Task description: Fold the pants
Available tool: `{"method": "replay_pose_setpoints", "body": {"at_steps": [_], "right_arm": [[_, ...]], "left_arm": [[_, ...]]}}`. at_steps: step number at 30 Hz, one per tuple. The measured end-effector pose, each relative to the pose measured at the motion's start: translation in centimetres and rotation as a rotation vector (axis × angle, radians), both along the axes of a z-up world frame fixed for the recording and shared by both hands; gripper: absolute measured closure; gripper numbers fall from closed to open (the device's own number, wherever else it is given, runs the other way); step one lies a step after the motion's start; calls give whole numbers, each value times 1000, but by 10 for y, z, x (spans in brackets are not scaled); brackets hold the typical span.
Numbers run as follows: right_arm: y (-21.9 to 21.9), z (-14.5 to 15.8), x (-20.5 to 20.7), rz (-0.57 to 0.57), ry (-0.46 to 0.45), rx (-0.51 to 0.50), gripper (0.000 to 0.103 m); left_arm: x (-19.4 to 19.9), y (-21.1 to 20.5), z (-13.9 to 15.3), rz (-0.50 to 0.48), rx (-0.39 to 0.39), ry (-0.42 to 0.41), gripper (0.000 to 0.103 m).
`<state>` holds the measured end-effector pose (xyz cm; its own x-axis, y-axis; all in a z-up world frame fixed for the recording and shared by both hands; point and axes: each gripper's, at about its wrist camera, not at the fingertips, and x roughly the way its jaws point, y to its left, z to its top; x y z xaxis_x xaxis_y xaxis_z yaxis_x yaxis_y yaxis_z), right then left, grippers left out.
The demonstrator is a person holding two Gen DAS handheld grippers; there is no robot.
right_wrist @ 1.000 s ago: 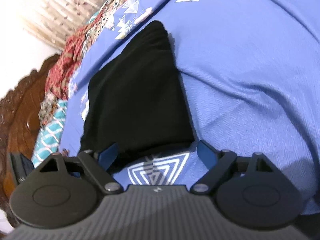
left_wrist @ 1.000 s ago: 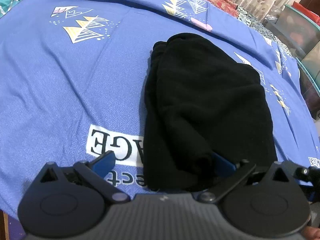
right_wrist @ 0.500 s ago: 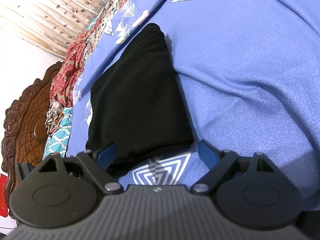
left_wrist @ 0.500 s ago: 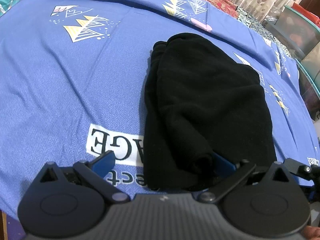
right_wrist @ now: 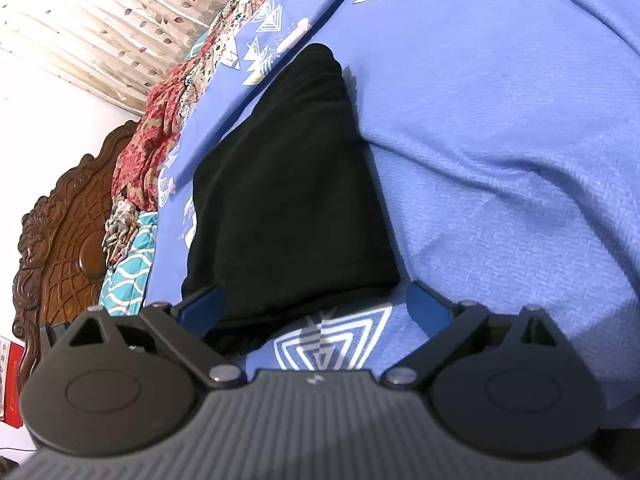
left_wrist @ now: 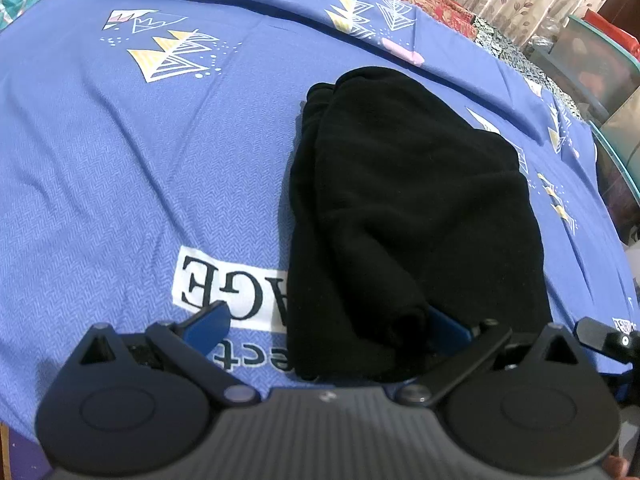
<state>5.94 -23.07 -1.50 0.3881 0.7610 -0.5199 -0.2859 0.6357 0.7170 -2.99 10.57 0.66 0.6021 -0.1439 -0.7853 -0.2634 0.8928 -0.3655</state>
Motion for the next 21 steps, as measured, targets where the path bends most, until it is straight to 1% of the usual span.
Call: {"method": "replay_pose_setpoints", "body": {"at_steps": [21], "right_arm": [[-2, -1, 1, 2, 16, 14, 1]], "left_arm": [[2, -1, 1, -6, -3, 8, 0]]}}
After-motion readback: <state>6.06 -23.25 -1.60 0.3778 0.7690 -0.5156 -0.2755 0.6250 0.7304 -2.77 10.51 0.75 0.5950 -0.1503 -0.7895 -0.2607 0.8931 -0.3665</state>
